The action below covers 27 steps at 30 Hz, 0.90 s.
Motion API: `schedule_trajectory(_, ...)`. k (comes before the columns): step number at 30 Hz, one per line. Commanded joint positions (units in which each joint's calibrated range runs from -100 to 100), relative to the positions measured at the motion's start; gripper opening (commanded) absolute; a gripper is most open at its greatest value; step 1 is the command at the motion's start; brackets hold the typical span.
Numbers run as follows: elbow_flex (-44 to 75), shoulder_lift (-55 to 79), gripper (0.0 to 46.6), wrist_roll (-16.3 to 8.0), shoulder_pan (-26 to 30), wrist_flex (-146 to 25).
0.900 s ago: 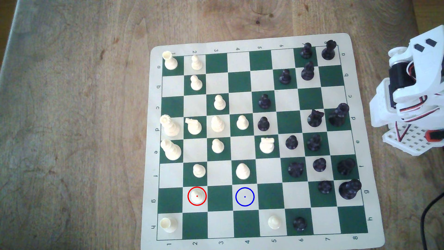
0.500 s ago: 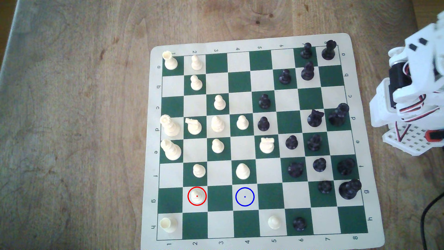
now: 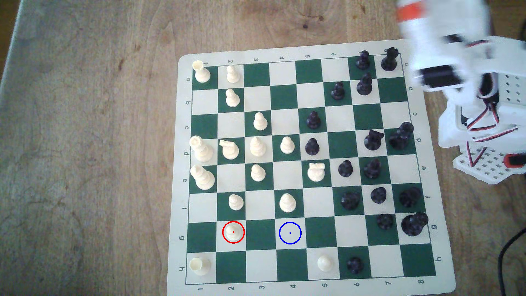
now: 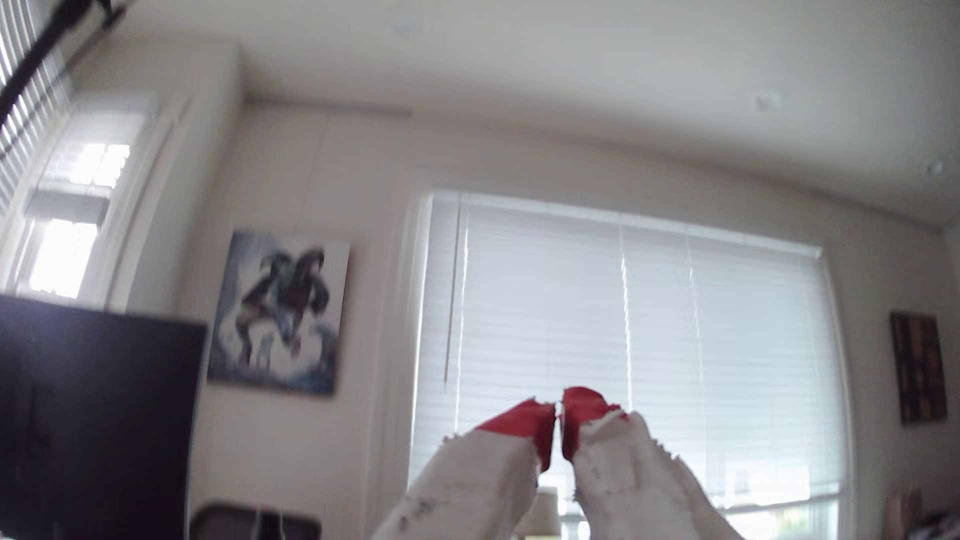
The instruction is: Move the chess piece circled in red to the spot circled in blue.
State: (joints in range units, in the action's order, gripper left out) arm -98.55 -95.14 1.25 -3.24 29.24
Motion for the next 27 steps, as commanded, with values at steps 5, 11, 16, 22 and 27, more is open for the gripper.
schedule_trajectory(5, 6.4, -0.6, 0.2, -0.4, -0.2, -30.3)
schedule_trajectory(11, 17.0, 7.3, 0.2, -1.2, 4.2, -50.5)
schedule_trajectory(16, 32.2, 22.8, 0.2, -3.9, 9.2, -58.5)
schedule_trajectory(22, 46.7, 39.4, 0.2, -8.1, 13.9, -60.6)
schedule_trajectory(27, 54.7, 50.8, 0.2, -11.0, 17.3, -61.4)
